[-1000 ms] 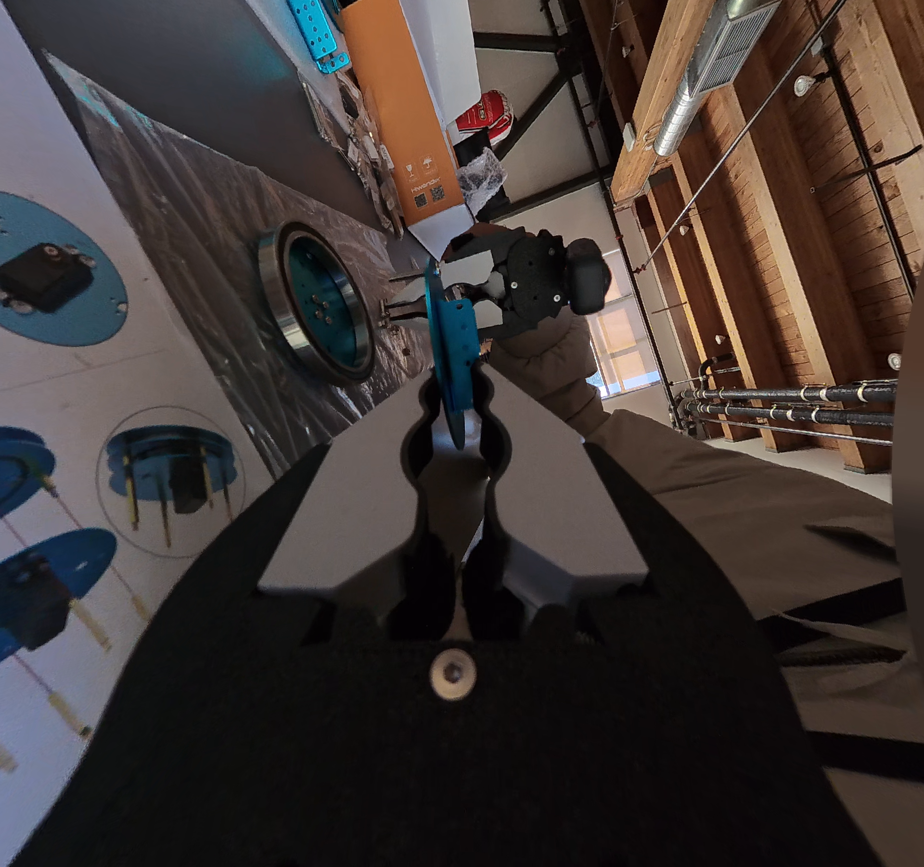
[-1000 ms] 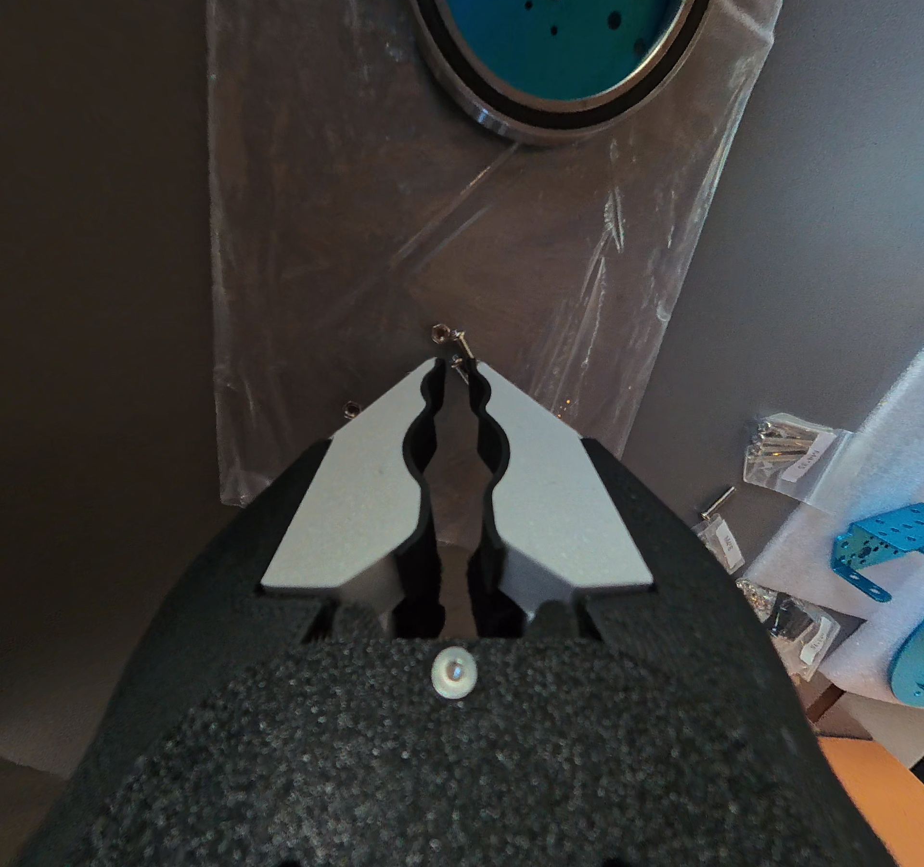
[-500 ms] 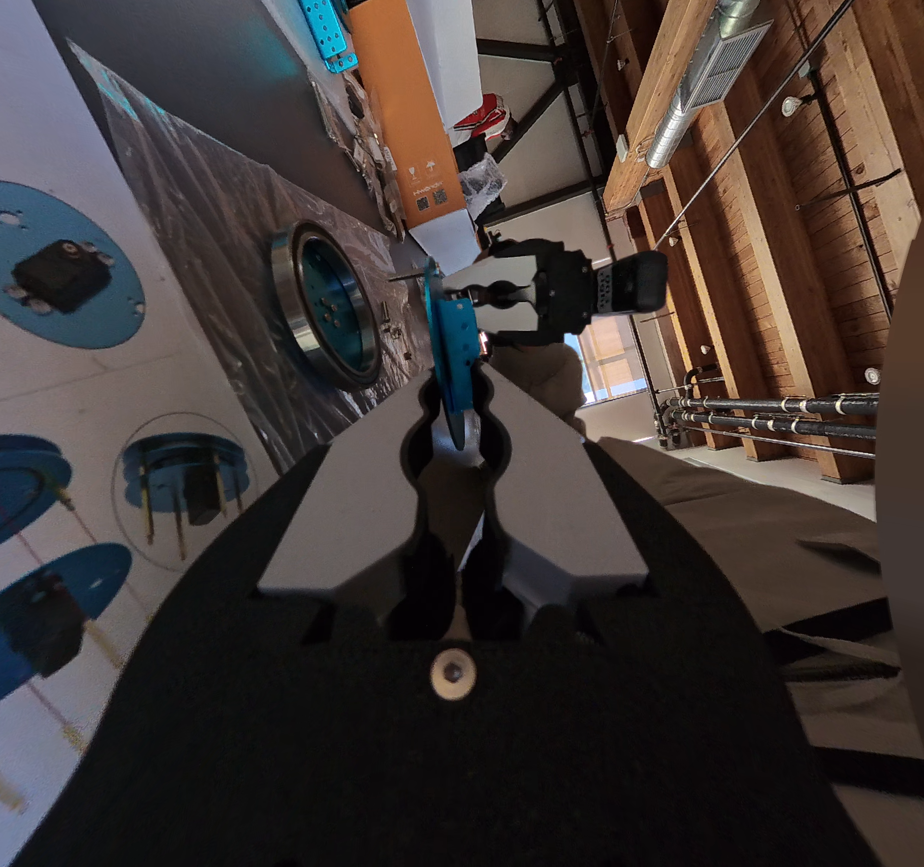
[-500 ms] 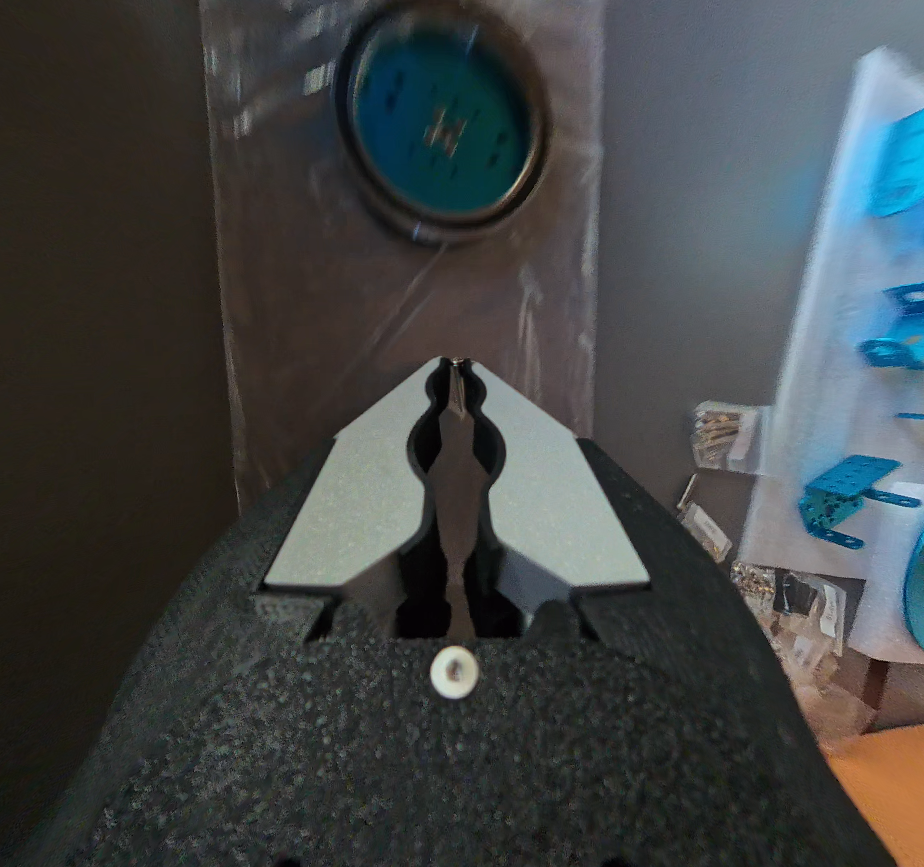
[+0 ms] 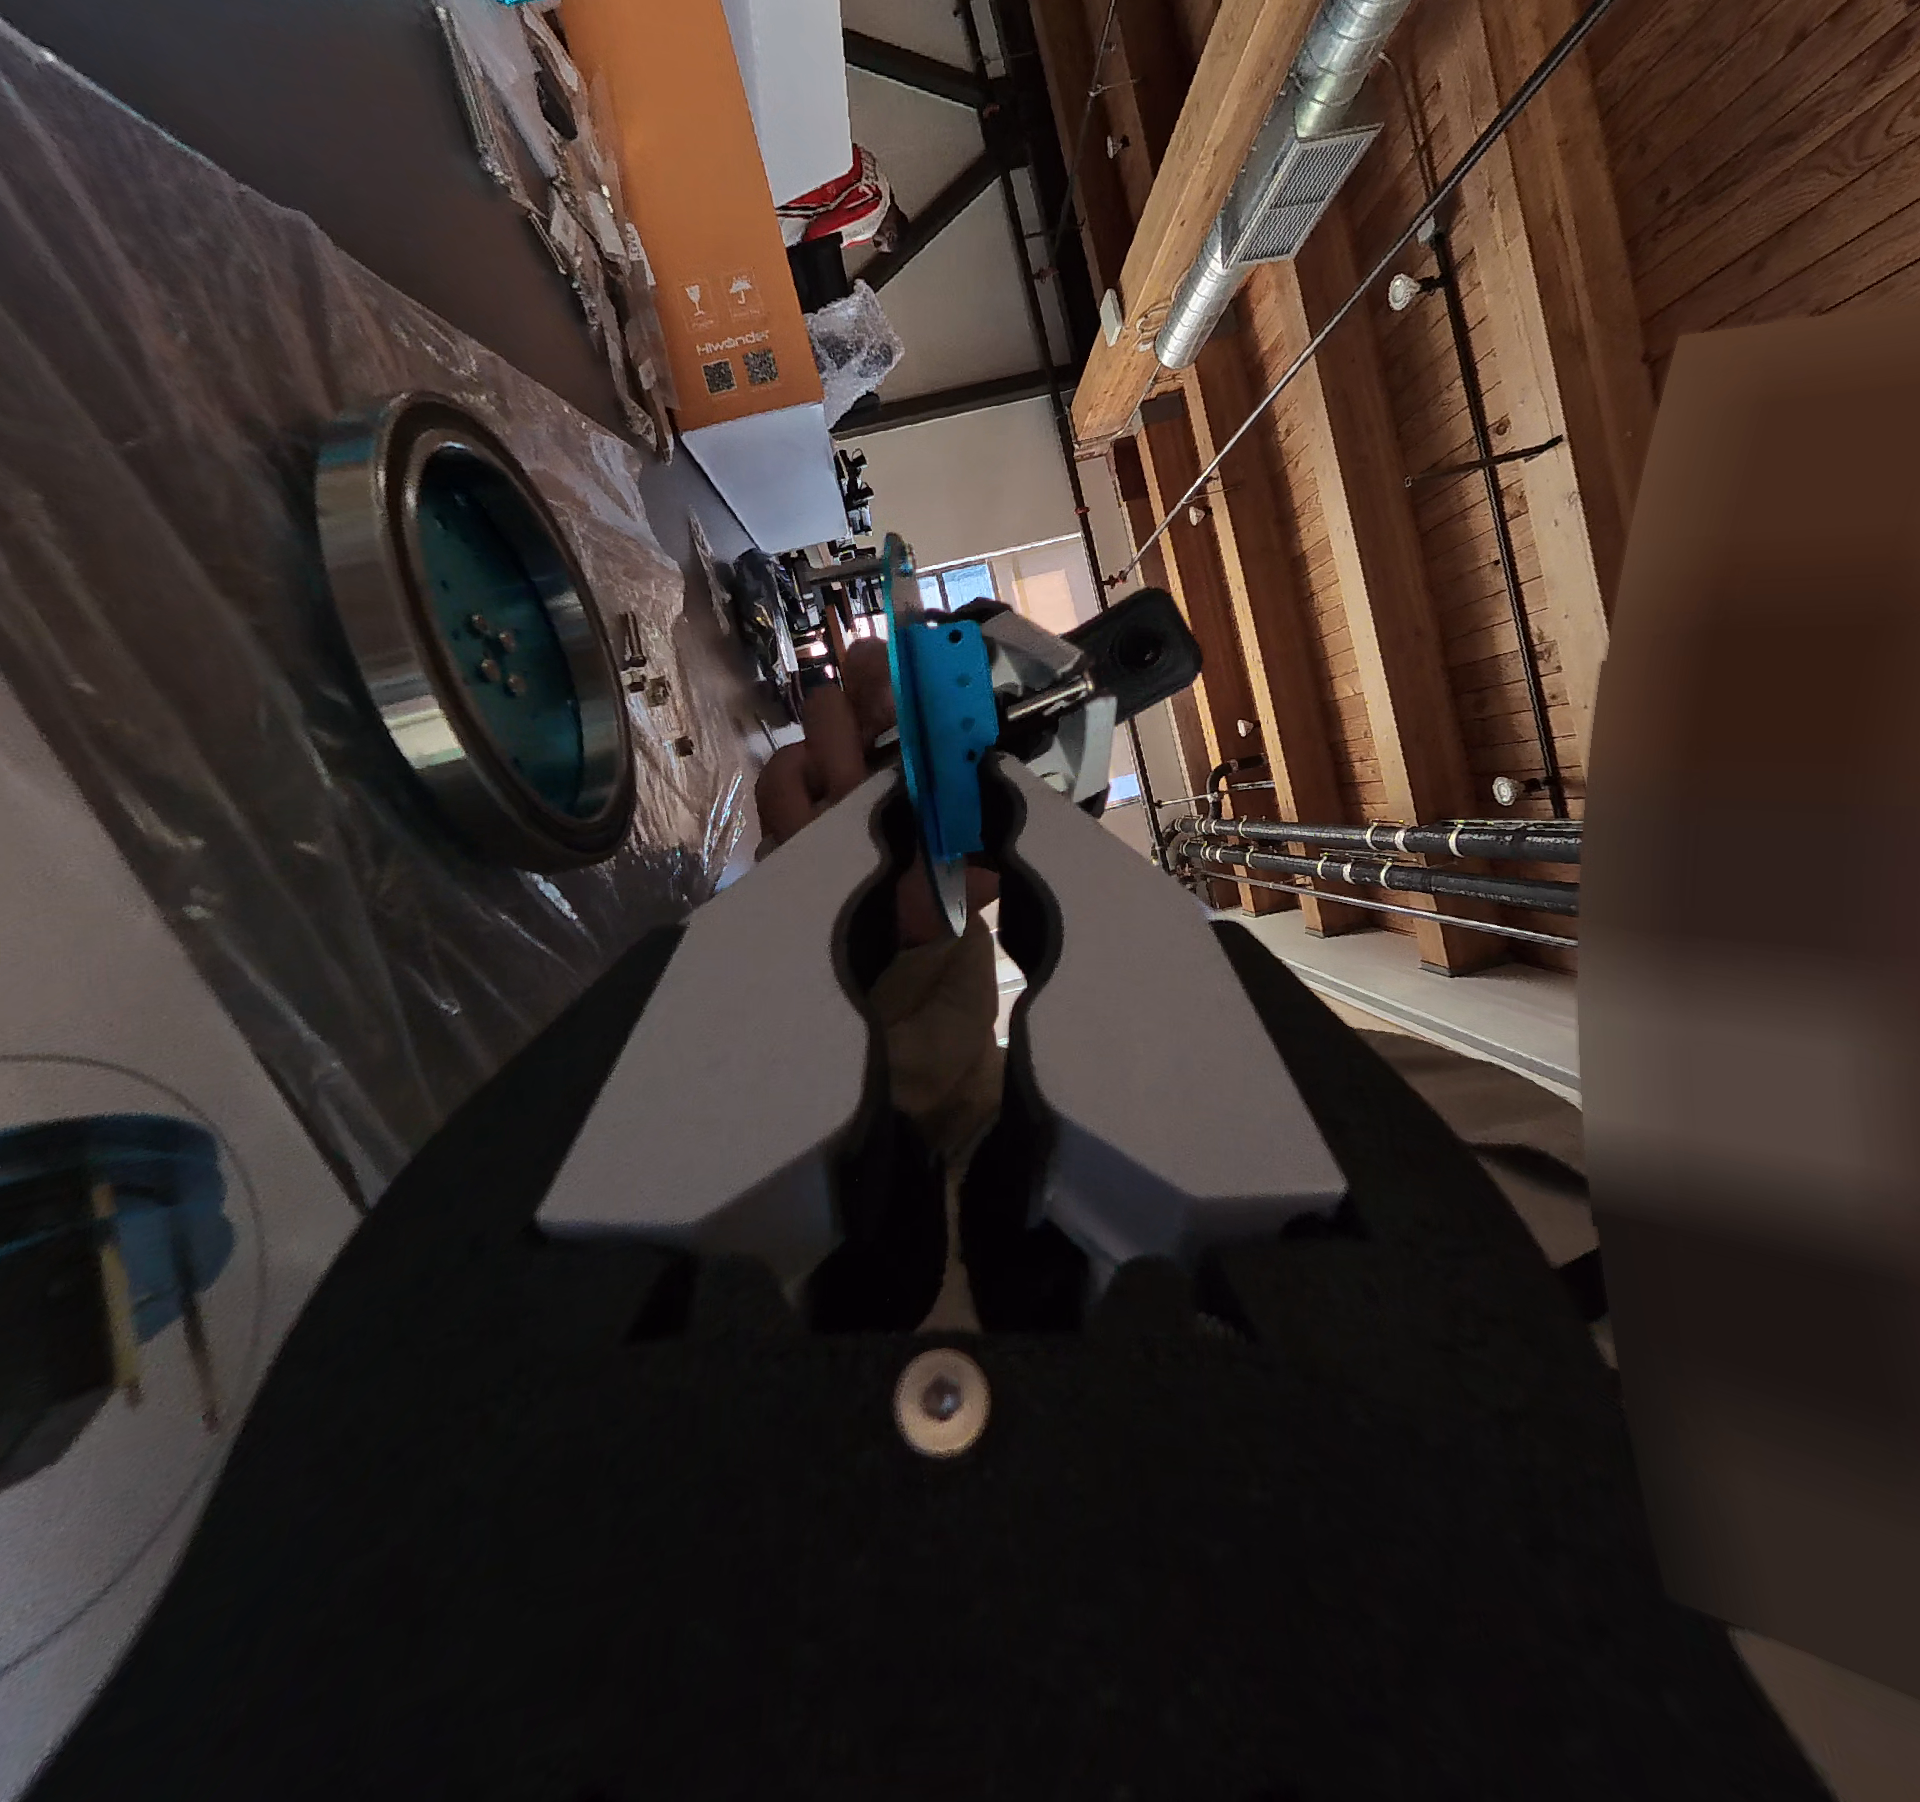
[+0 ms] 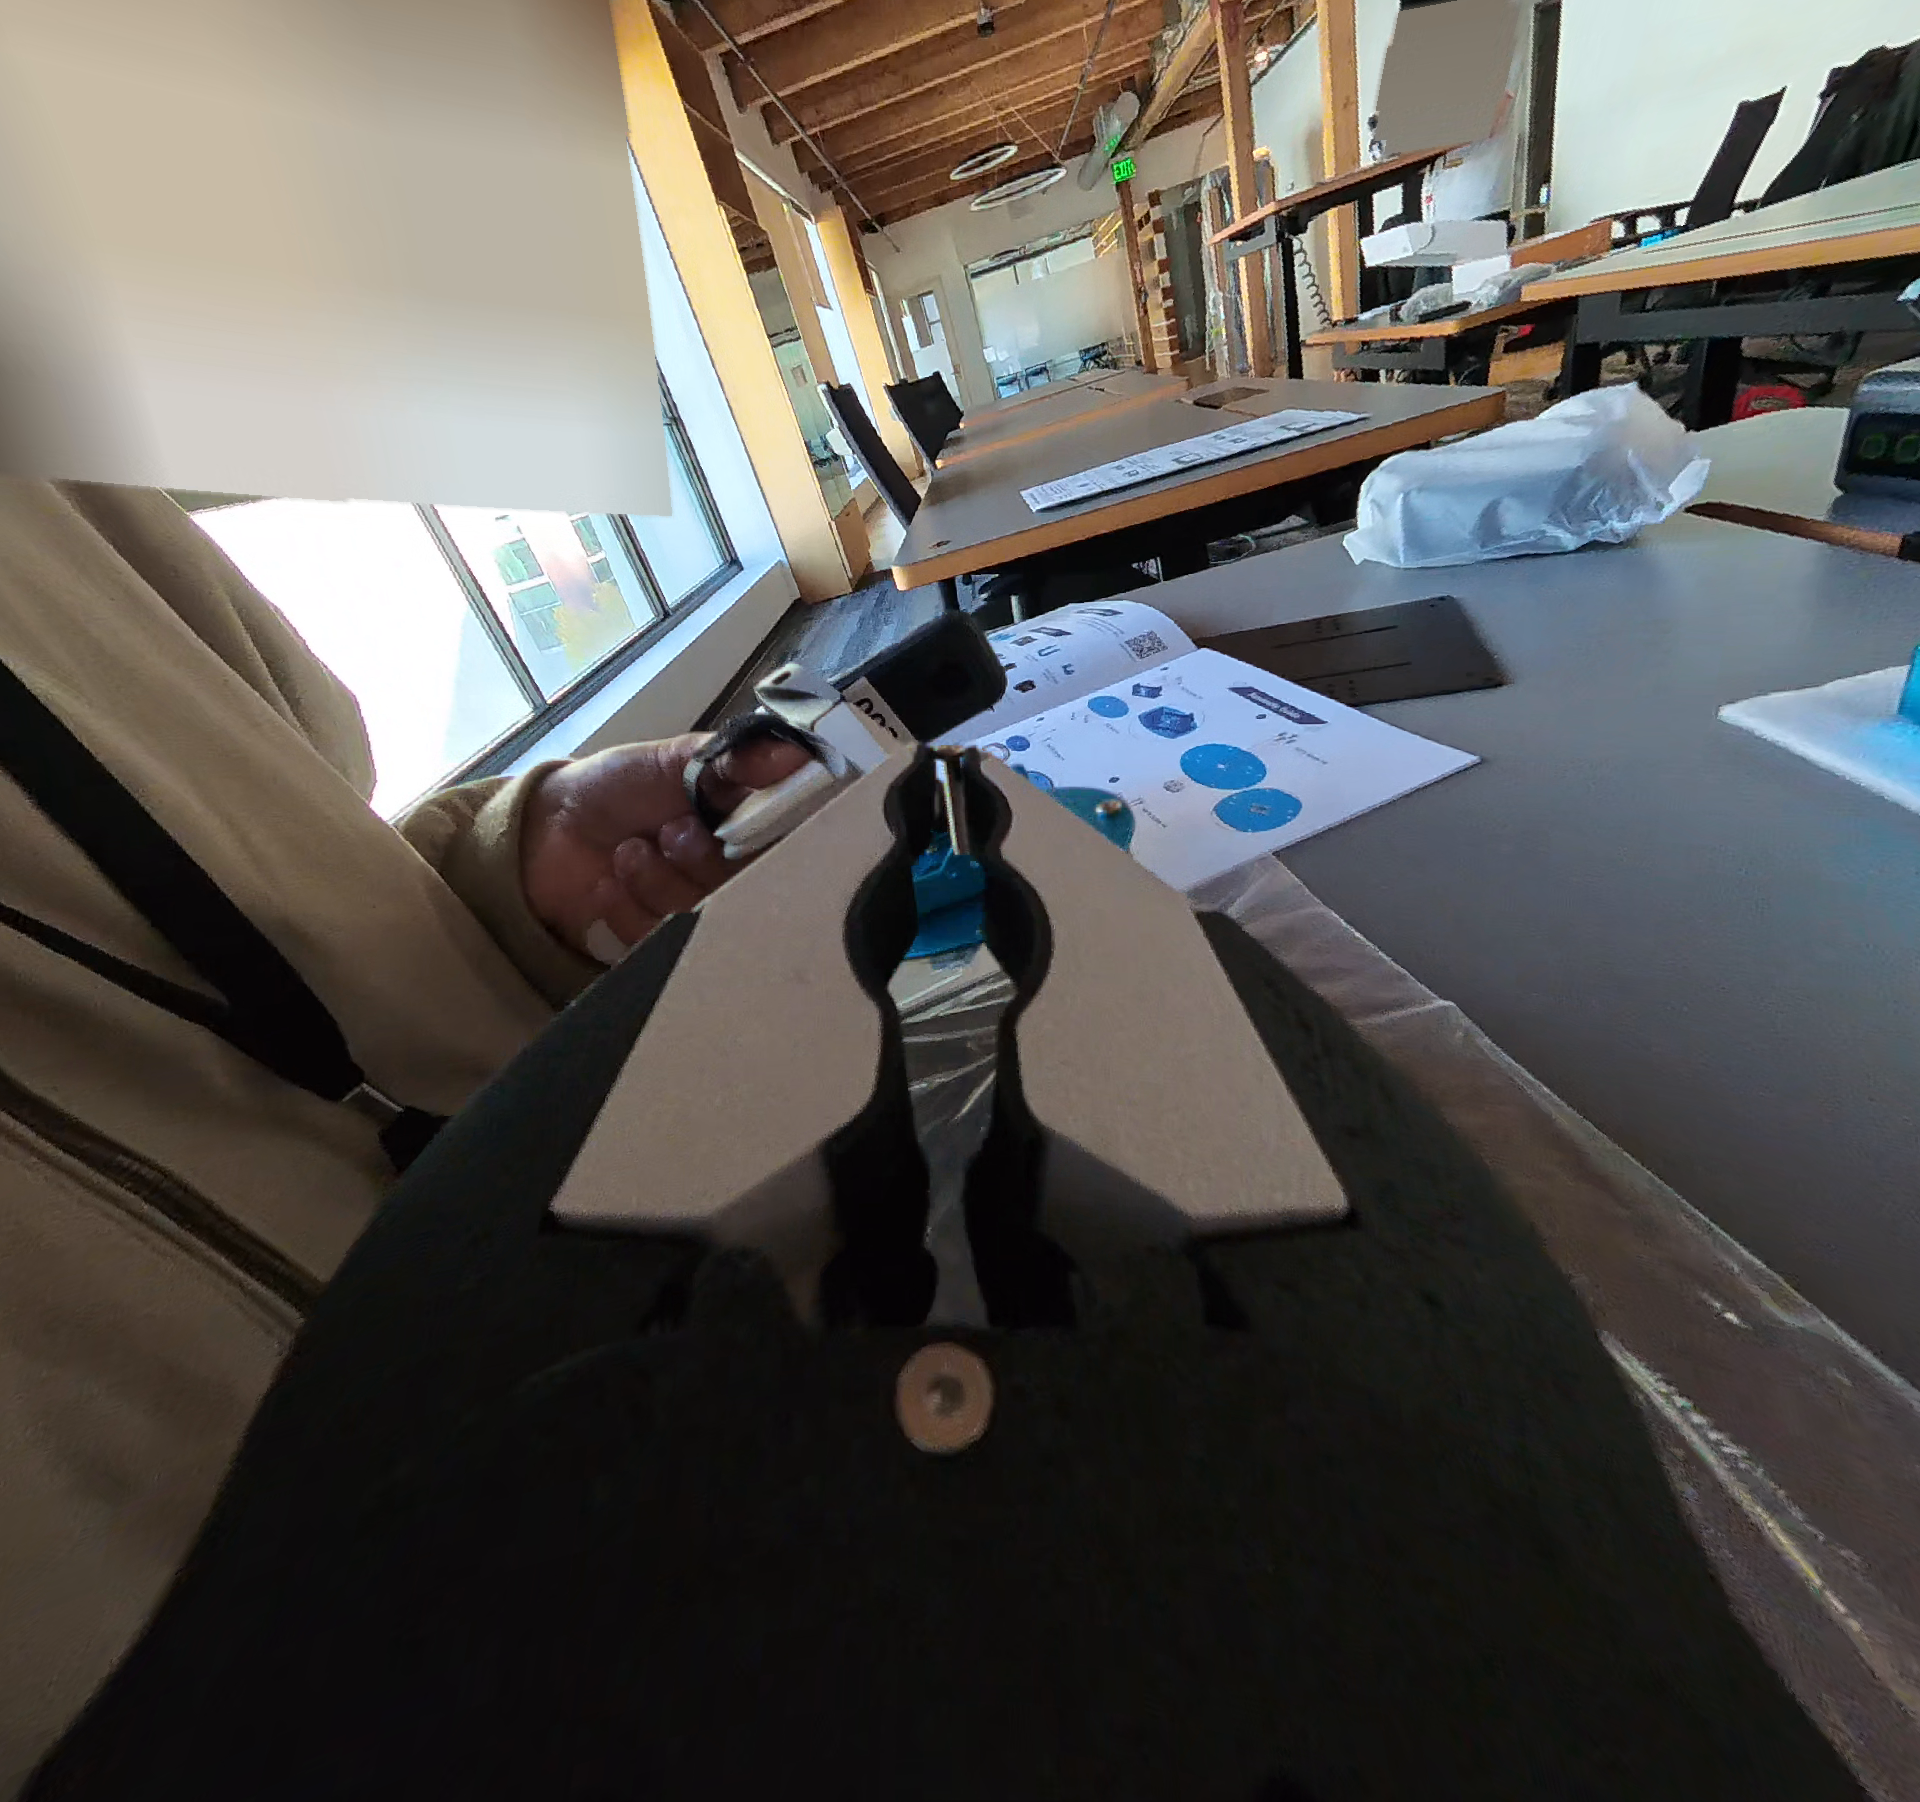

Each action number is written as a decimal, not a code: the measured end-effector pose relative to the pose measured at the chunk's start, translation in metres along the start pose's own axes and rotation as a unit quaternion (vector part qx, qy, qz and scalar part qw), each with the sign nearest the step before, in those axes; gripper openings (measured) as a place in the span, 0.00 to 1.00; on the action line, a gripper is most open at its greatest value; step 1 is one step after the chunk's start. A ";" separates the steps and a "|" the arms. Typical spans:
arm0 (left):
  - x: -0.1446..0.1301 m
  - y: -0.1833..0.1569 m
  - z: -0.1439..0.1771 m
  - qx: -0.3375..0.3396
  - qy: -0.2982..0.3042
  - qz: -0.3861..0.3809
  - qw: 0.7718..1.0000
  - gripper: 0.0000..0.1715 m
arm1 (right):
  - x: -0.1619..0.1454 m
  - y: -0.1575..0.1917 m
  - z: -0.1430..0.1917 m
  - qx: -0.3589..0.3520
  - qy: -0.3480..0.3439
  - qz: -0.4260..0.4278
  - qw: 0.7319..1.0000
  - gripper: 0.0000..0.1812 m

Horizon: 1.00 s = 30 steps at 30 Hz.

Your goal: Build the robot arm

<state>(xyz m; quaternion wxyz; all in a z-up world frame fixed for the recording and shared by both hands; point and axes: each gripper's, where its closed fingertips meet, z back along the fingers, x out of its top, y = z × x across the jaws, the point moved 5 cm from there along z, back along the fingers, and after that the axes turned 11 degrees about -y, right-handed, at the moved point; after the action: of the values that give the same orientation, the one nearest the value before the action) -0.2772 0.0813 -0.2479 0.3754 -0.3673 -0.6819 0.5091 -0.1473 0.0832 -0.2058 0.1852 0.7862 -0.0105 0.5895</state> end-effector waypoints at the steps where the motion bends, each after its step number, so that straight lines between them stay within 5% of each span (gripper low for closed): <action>1: 0.001 -0.001 0.000 -0.001 -0.002 -0.001 1.000 0.06 | -0.002 0.000 0.000 0.000 0.005 0.003 1.000 0.02; 24: 0.007 0.003 0.004 0.014 -0.013 -0.013 1.000 0.07 | -0.017 -0.004 0.008 -0.027 0.115 0.080 0.990 0.08; 30: 0.009 0.003 0.008 0.023 -0.014 -0.022 0.999 0.07 | 0.009 -0.020 0.072 -0.092 0.206 0.144 0.963 0.07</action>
<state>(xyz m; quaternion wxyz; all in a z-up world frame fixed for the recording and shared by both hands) -0.2878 0.0869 -0.2512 0.3847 -0.3365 -0.6833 0.5214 -0.0736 0.0823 -0.2202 0.1675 0.6174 -0.1395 0.7558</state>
